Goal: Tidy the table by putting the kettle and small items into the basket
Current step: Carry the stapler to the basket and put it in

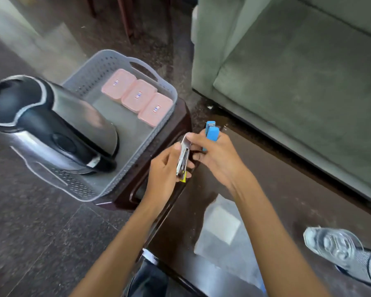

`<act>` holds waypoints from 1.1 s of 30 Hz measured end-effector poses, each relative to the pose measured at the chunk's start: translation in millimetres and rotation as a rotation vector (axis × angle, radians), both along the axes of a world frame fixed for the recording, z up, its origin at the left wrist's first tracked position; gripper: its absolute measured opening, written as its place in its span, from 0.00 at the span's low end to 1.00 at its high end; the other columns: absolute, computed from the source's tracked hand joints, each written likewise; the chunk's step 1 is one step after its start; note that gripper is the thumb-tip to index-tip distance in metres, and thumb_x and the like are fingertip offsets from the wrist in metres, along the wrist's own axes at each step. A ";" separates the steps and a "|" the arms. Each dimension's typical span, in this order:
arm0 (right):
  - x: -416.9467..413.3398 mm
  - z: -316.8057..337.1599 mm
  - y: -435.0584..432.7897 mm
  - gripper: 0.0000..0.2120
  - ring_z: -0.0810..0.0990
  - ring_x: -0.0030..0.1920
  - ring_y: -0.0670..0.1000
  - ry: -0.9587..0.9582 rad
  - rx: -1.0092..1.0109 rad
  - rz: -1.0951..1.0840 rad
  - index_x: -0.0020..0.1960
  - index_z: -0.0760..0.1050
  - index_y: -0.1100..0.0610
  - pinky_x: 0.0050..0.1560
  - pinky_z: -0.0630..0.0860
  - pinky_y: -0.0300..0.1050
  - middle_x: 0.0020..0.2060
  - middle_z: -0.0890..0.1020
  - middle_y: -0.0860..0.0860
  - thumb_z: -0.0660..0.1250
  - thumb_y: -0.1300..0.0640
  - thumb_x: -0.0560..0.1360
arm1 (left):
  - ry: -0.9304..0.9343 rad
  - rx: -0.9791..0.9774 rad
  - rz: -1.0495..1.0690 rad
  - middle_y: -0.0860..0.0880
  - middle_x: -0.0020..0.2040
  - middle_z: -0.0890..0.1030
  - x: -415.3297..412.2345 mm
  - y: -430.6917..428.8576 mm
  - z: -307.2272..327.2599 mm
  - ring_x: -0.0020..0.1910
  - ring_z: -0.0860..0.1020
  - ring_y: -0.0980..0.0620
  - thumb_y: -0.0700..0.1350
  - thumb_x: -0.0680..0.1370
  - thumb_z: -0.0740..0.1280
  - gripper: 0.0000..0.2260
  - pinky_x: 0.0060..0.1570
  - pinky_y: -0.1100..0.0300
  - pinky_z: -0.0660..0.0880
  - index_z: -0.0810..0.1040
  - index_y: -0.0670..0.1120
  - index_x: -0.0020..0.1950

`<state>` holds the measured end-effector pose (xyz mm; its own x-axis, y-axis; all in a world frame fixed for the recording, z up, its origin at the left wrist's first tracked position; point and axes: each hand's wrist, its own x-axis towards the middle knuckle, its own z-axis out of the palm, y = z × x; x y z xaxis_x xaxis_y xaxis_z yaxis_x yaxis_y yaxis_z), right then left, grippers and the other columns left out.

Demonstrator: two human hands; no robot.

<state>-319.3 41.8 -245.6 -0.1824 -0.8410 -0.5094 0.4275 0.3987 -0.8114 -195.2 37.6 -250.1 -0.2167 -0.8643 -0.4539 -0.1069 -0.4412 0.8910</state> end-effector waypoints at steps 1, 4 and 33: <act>2.4 2.9 -8.2 0.17 0.76 0.32 0.48 0.019 -0.002 0.052 0.27 0.70 0.53 0.32 0.72 0.38 0.33 0.78 0.53 0.69 0.66 0.70 | -0.004 -0.017 0.034 0.47 0.30 0.80 4.7 -8.2 3.1 0.23 0.76 0.56 0.48 0.81 0.57 0.15 0.23 0.68 0.70 0.80 0.46 0.43; 12.2 10.5 -32.0 0.14 0.80 0.33 0.49 0.098 0.002 0.123 0.27 0.76 0.55 0.35 0.77 0.40 0.33 0.81 0.54 0.70 0.67 0.68 | -0.002 -0.030 0.102 0.48 0.27 0.80 16.4 -30.2 11.5 0.22 0.75 0.54 0.47 0.80 0.58 0.16 0.23 0.66 0.71 0.80 0.45 0.39; 90.4 -10.9 -140.2 0.14 0.77 0.54 0.61 1.300 0.083 0.786 0.55 0.71 0.62 0.46 0.70 0.48 0.54 0.77 0.60 0.66 0.63 0.71 | 0.092 0.073 0.676 0.49 0.68 0.72 34.5 -90.7 1.9 0.61 0.69 0.60 0.53 0.82 0.48 0.21 0.60 0.63 0.59 0.68 0.49 0.70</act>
